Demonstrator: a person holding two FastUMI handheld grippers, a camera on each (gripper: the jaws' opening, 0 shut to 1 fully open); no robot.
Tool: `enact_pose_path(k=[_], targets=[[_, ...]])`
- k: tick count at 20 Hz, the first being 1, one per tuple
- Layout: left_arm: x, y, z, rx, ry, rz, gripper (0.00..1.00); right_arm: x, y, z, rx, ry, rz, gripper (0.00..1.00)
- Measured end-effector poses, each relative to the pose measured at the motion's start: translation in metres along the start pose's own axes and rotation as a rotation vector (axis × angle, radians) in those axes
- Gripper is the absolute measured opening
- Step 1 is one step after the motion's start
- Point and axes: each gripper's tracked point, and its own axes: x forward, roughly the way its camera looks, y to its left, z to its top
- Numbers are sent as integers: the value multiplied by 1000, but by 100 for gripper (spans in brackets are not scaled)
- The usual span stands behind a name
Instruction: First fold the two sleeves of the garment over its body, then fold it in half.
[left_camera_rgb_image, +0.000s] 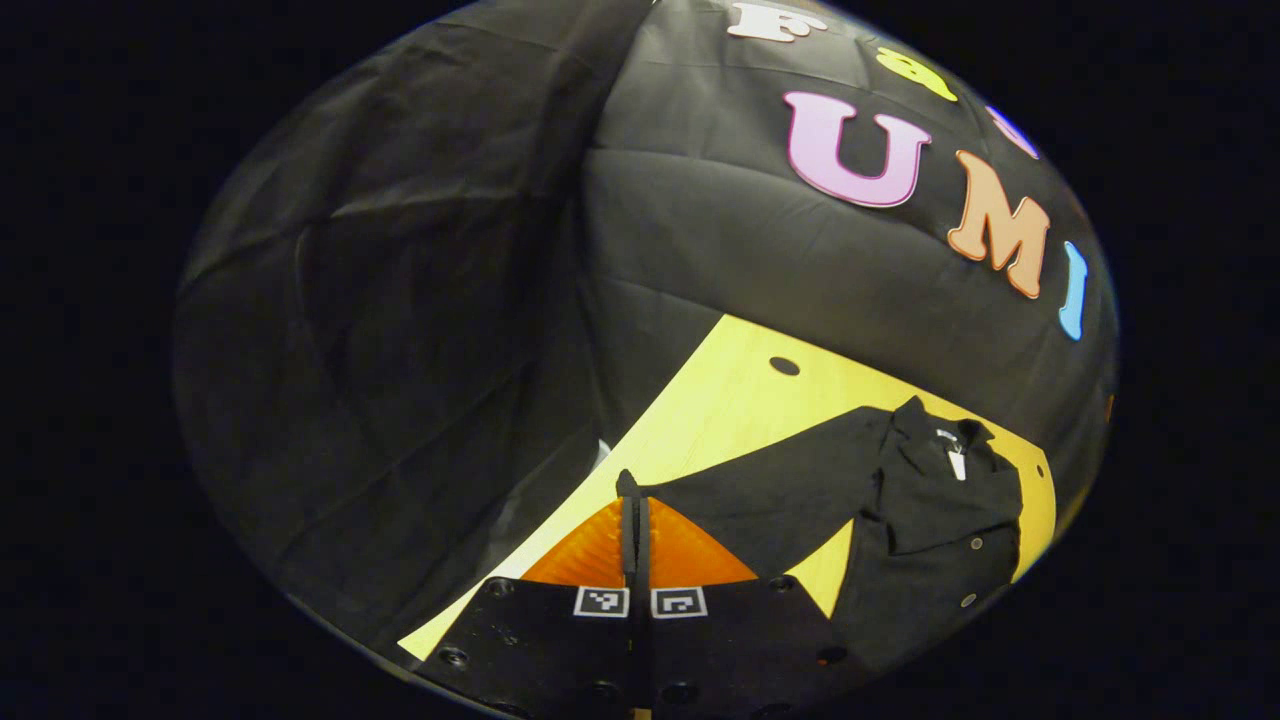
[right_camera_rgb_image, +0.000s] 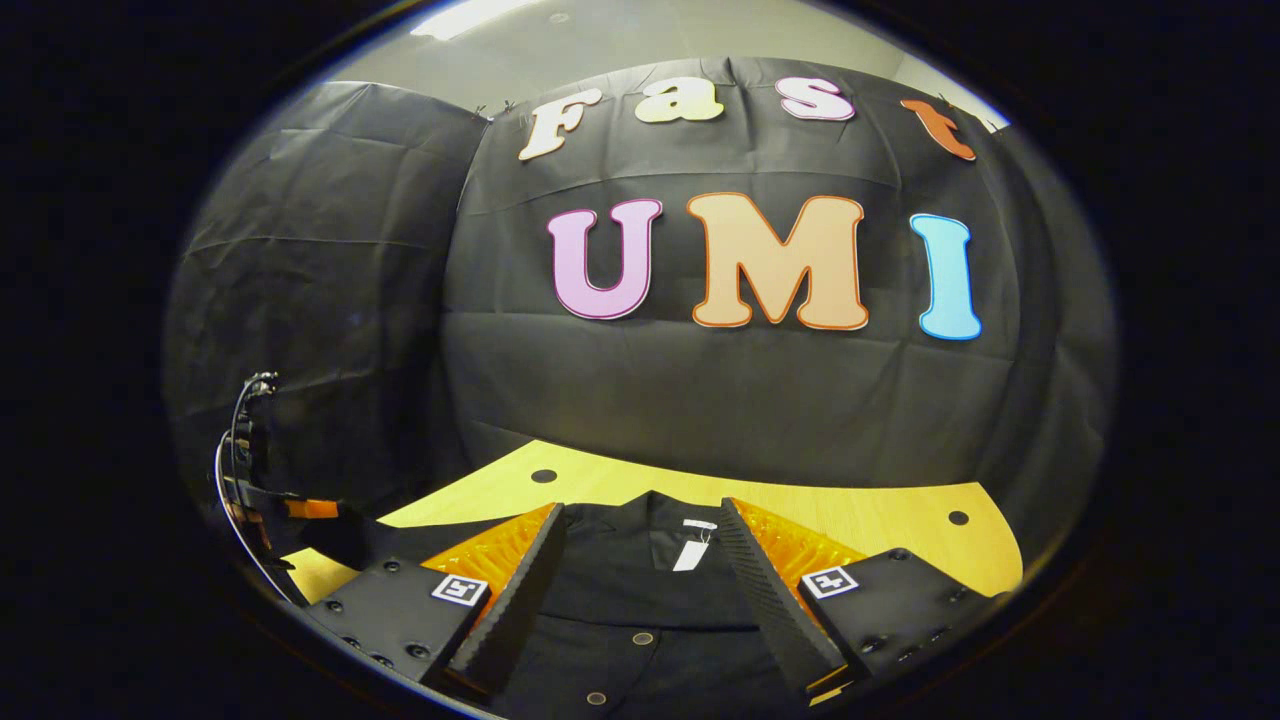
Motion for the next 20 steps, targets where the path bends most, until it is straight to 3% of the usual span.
enact_pose_path(k=[7,8,19,20], targets=[[-44,-44,60,68,-95,-92,0,-21,-38,-7,30,-12,-14,98],[-44,-59,61,80,-101,-113,0,-25,-45,-7,33,-13,-18,94],[-44,-260,60,221,-112,-354,0,-77,-141,-23,99,-35,-116,98],[-43,-277,55,235,-106,-374,0,-81,-150,-24,103,-36,-126,94]])
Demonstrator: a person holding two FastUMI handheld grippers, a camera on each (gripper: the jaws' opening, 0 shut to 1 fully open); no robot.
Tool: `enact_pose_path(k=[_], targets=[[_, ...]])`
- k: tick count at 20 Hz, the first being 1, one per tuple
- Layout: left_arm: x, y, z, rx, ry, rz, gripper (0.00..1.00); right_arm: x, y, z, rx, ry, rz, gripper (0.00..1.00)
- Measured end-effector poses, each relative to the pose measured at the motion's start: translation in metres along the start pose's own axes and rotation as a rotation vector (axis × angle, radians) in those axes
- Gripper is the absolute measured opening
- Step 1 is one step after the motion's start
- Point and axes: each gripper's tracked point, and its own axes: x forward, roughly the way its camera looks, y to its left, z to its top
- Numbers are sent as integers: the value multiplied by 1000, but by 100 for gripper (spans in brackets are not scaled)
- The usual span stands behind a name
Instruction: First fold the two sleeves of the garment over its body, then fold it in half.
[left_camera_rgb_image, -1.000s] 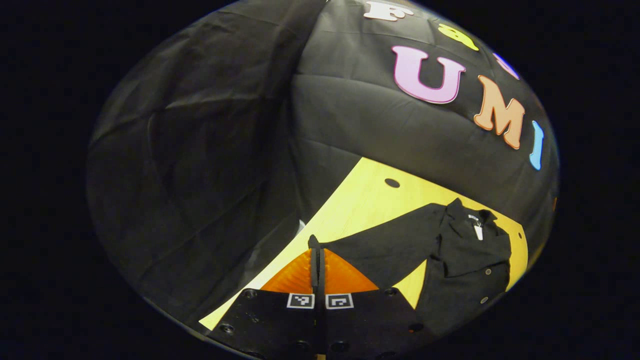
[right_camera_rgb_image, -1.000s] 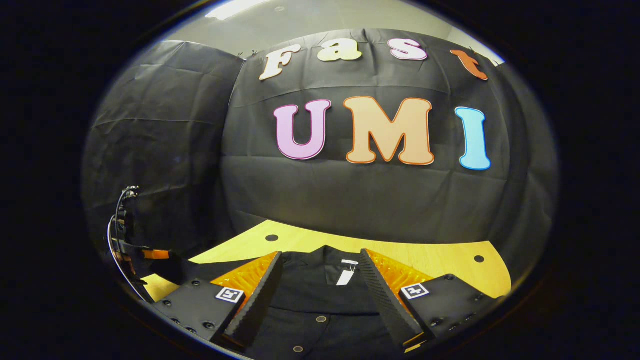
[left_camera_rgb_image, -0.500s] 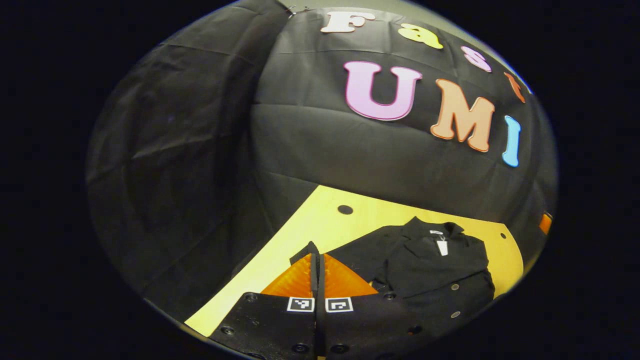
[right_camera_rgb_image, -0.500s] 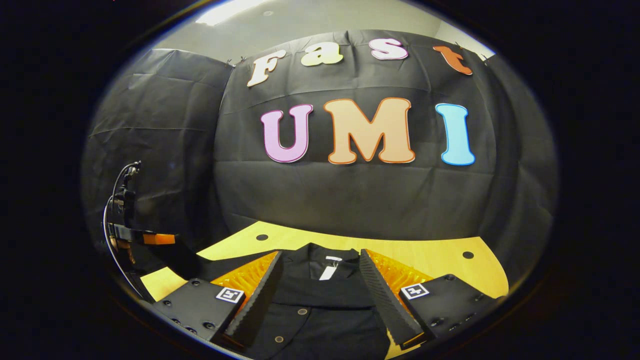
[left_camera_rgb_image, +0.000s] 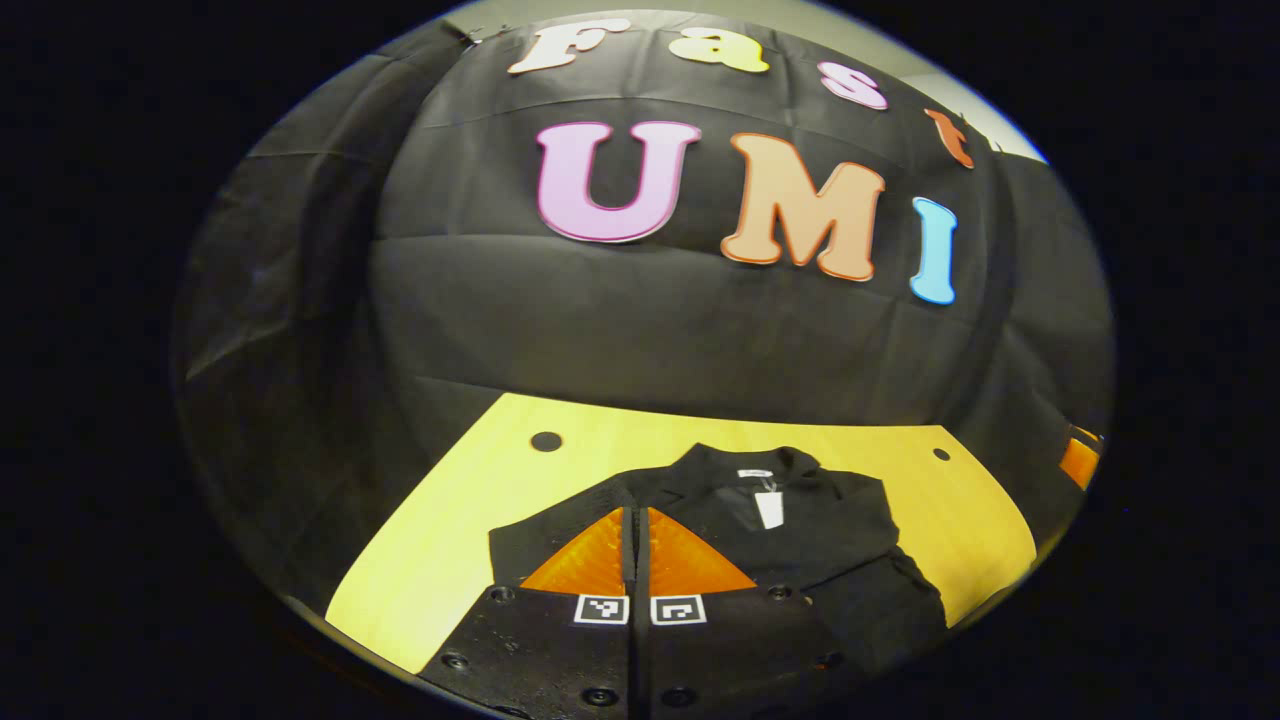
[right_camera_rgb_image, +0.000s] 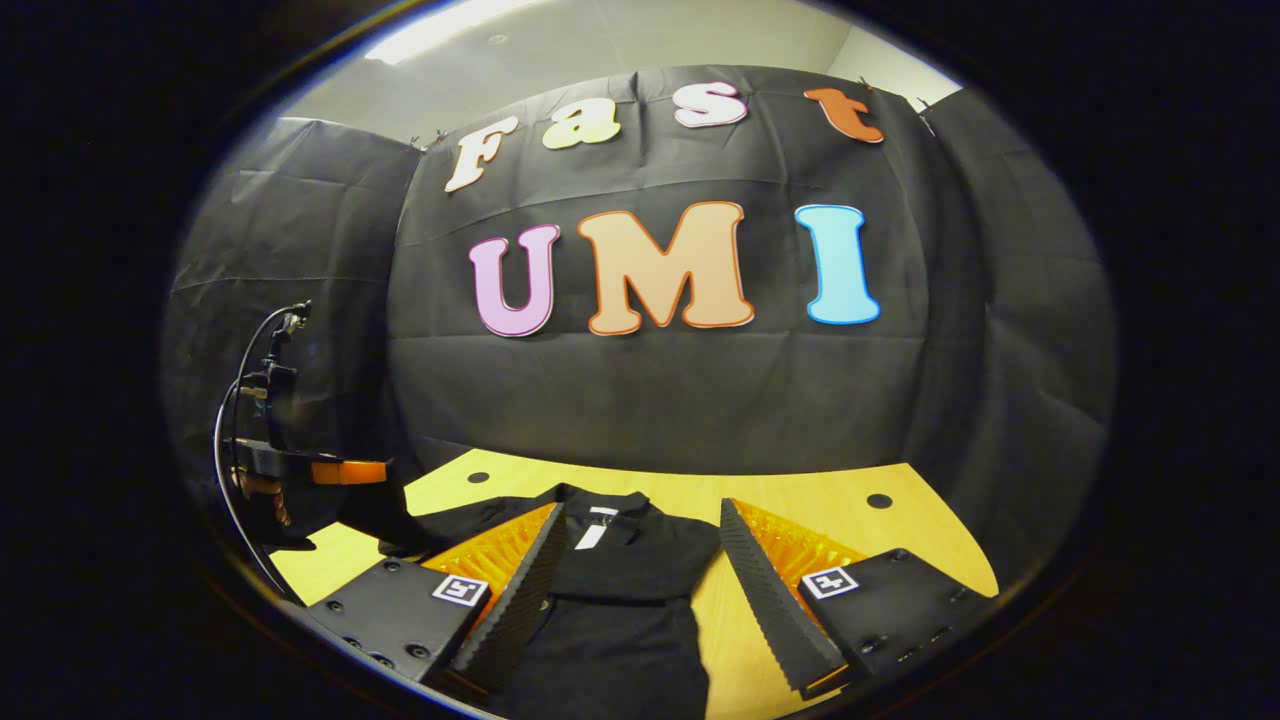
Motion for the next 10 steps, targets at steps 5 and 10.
enact_pose_path(k=[5,10], targets=[[31,-68,-10,22,35,-84,0,-17,-45,-8,32,9,-52,98],[54,-118,-25,49,74,-140,0,-28,-79,-12,52,12,-94,94]])
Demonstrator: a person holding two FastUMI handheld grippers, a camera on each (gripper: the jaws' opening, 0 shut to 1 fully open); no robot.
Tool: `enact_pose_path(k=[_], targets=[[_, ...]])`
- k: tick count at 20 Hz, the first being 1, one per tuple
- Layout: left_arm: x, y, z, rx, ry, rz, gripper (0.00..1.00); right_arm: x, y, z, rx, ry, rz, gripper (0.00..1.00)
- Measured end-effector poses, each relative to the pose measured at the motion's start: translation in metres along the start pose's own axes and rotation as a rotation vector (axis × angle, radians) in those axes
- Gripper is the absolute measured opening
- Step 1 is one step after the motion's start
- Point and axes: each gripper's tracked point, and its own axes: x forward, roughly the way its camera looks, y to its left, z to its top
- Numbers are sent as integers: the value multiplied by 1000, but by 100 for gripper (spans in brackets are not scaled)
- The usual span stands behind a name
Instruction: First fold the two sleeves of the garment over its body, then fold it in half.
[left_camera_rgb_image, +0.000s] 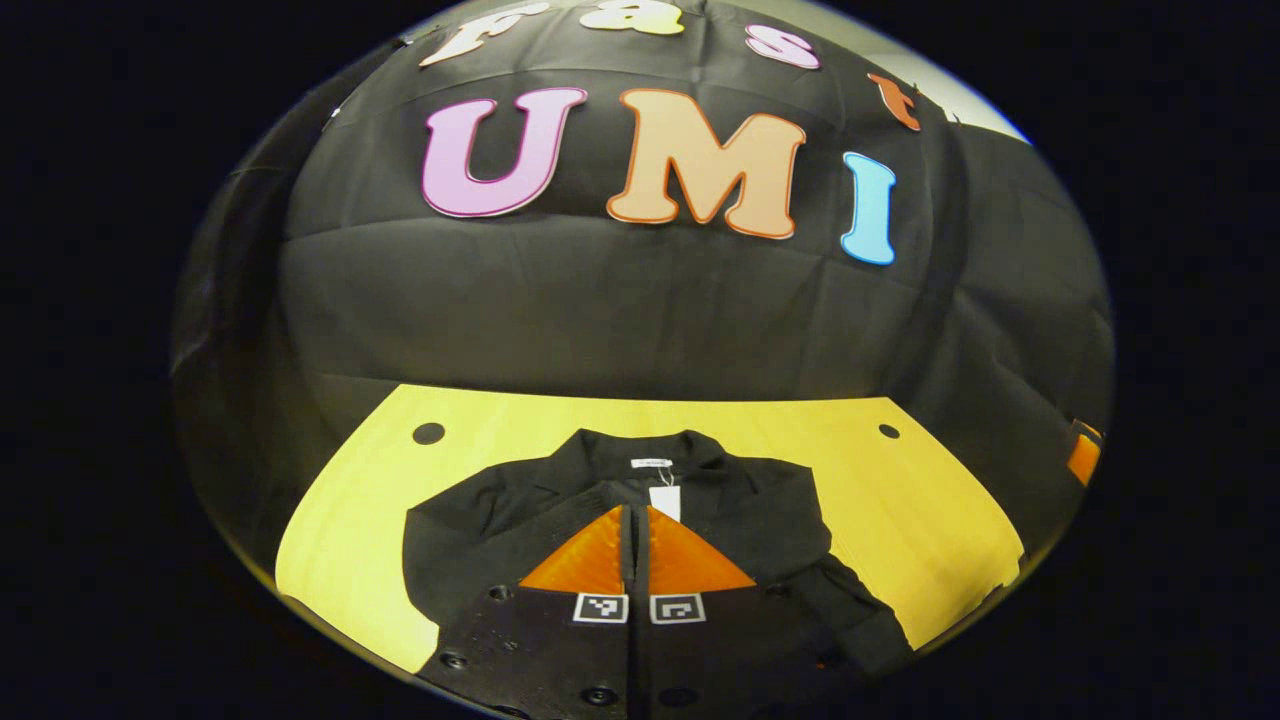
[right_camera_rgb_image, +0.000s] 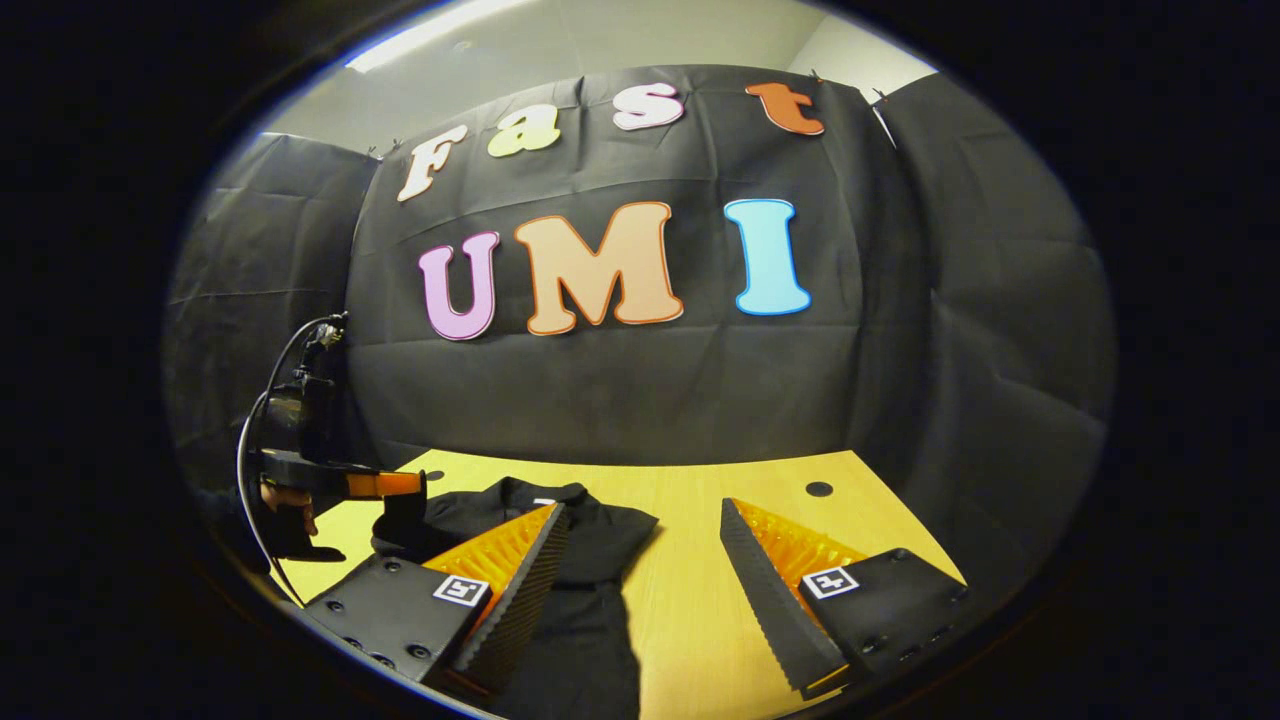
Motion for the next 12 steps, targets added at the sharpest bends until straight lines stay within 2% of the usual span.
enact_pose_path(k=[1,4,5,10,11,12], targets=[[7,-8,-2,11,5,-7,0,-1,-6,-2,2,4,-6,98],[27,-33,-12,44,34,-33,0,-5,-24,-5,2,13,-29,98],[33,-42,-17,52,44,-43,0,-6,-31,-6,3,16,-38,94],[60,-79,-36,94,94,-86,0,-10,-58,-14,8,40,-73,94],[64,-85,-40,102,102,-90,0,-10,-61,-16,8,44,-77,98],[69,-90,-45,109,111,-92,0,-10,-65,-17,8,50,-81,94]])
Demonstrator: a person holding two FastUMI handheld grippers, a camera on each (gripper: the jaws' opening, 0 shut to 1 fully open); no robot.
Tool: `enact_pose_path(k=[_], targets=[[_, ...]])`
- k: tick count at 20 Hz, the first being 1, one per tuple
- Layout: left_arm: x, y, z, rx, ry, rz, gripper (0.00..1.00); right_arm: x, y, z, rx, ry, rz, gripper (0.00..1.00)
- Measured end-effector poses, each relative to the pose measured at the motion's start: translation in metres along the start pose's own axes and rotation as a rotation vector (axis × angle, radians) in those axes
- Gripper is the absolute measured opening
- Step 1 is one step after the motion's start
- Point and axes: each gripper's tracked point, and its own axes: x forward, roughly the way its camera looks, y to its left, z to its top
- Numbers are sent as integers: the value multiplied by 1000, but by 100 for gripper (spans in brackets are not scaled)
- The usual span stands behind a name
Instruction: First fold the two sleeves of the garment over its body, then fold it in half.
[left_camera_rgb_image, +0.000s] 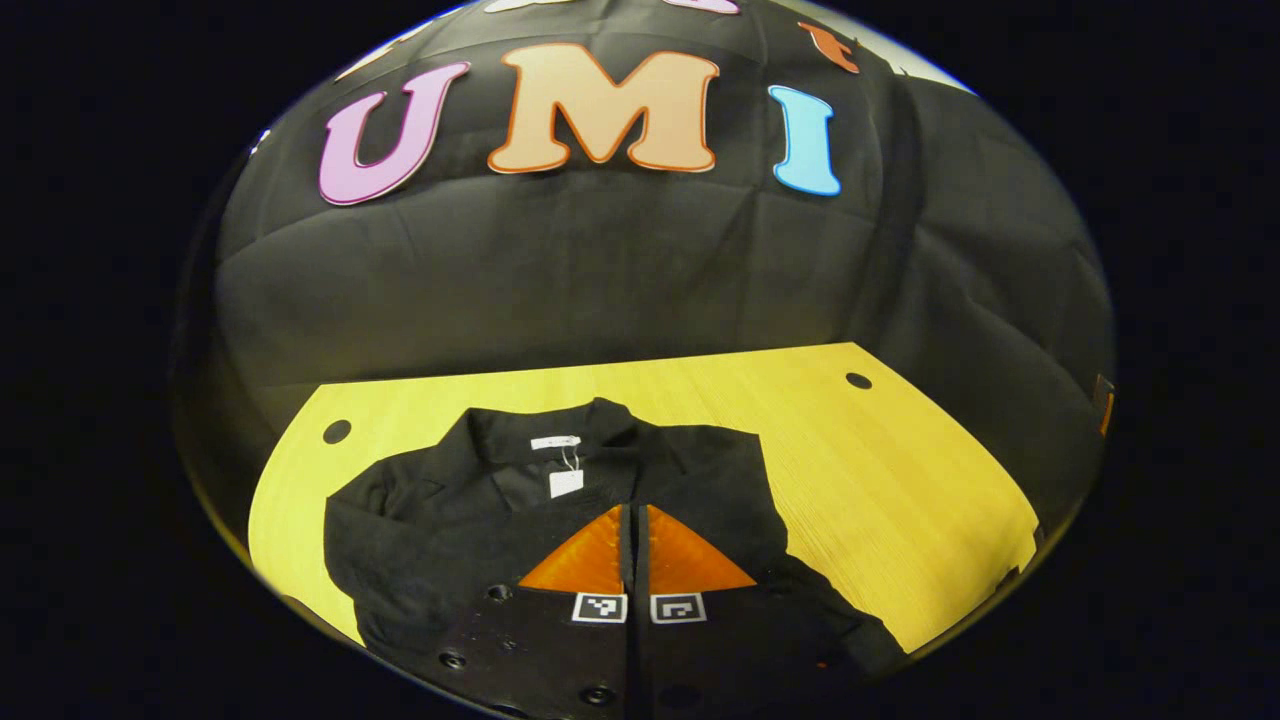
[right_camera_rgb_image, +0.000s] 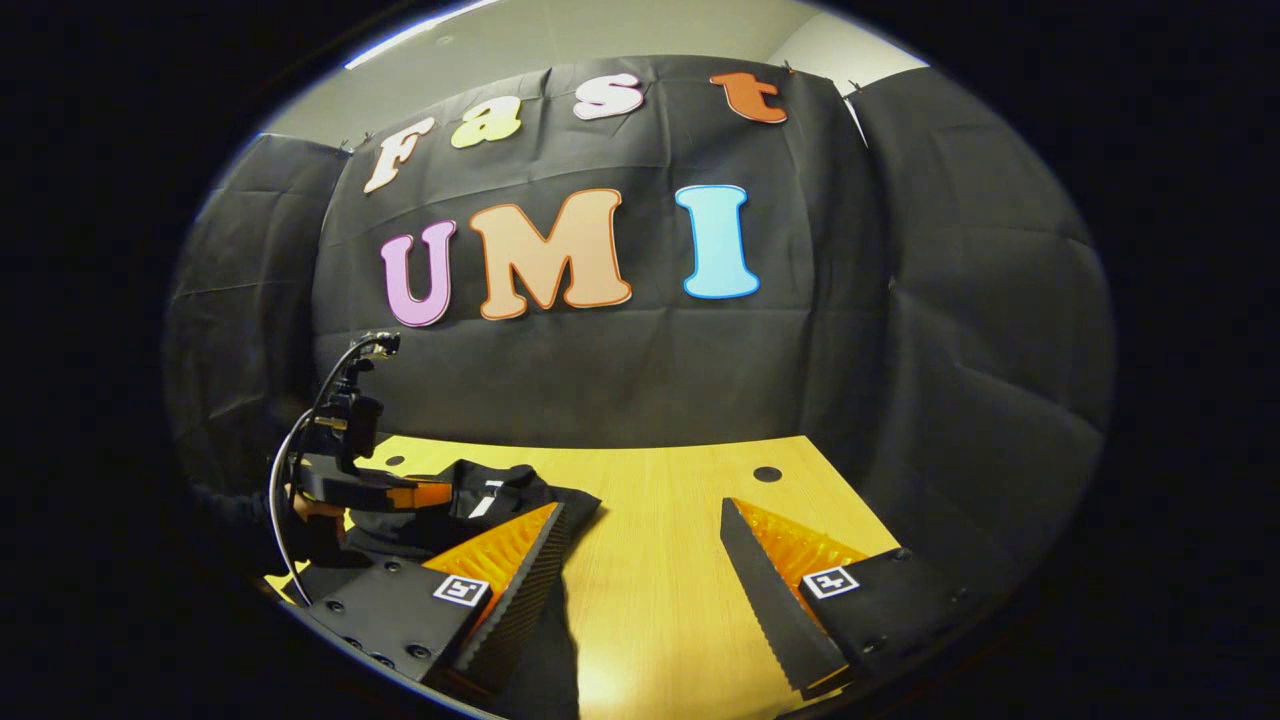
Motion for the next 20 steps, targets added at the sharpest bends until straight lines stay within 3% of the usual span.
enact_pose_path(k=[4,5,6,7,9,10,12,13,20], targets=[[16,-11,-8,45,28,36,0,4,-12,-8,8,18,-9,98],[16,-21,-5,62,15,19,0,6,-13,-8,10,24,-7,94],[16,-37,4,64,-14,-21,0,8,-14,-9,13,28,-5,98],[16,-57,11,59,-39,-71,34,11,-13,-11,15,32,0,98],[11,-69,22,80,-84,-80,100,9,-14,-14,14,31,14,98],[9,-70,23,83,-92,-74,92,9,-13,-14,13,28,24,98],[-2,-67,20,64,-80,-56,92,7,-10,-15,8,26,53,94],[-11,-60,20,53,-81,-32,93,8,-7,-17,3,30,70,98],[-100,18,20,-12,-172,133,94,4,26,-23,7,27,154,94]])
